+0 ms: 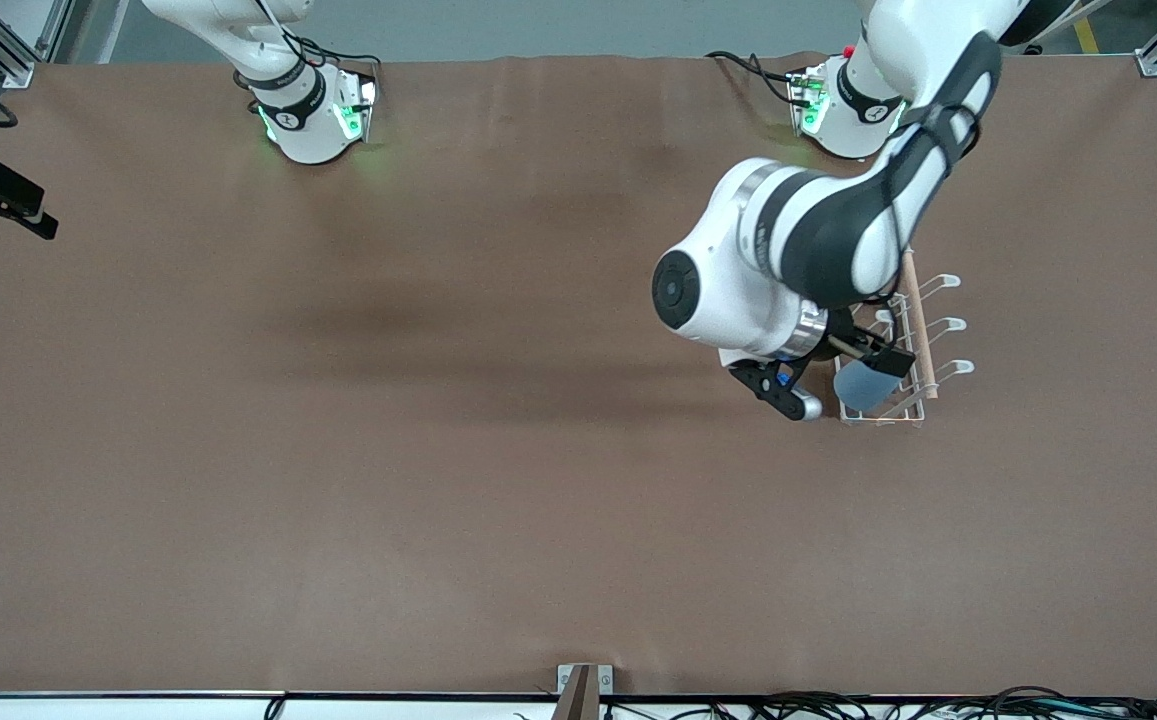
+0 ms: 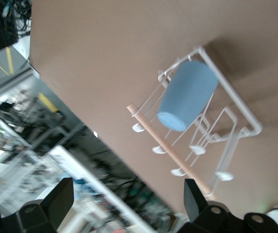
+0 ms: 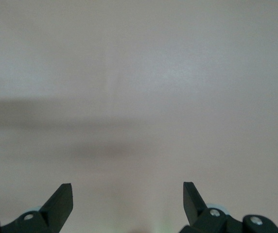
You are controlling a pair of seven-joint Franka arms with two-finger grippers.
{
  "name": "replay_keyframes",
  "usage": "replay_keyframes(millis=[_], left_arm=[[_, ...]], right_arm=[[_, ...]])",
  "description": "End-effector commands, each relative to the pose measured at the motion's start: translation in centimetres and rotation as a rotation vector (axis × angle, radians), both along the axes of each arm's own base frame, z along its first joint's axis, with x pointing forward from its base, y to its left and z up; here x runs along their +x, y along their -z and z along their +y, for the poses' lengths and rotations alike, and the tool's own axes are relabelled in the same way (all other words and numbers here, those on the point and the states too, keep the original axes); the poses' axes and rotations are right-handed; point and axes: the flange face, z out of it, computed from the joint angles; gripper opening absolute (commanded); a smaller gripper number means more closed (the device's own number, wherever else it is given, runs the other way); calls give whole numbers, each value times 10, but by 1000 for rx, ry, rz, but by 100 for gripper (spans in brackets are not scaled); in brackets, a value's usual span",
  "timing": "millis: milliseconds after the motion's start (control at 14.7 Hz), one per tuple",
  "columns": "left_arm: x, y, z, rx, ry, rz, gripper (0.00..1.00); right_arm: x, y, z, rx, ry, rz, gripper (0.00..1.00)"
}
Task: Hang cup on cup holder
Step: 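Hang the cup on a rack hook with the left gripper, then open the left gripper and draw it back from the rack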
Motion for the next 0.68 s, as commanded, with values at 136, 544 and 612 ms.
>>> replay_keyframes(millis=[136,544,612], left_arm=[[19,-93,41,-246,-294,-289,100],[16,-199,151,-658,-554,-360,100],[8,-207,173,-692,-598,-371,100]], right_arm=[[-5,-4,0,1,16,-10,100],[-4,-3,0,1,16,-8,100],[-4,-3,0,1,16,-8,100]])
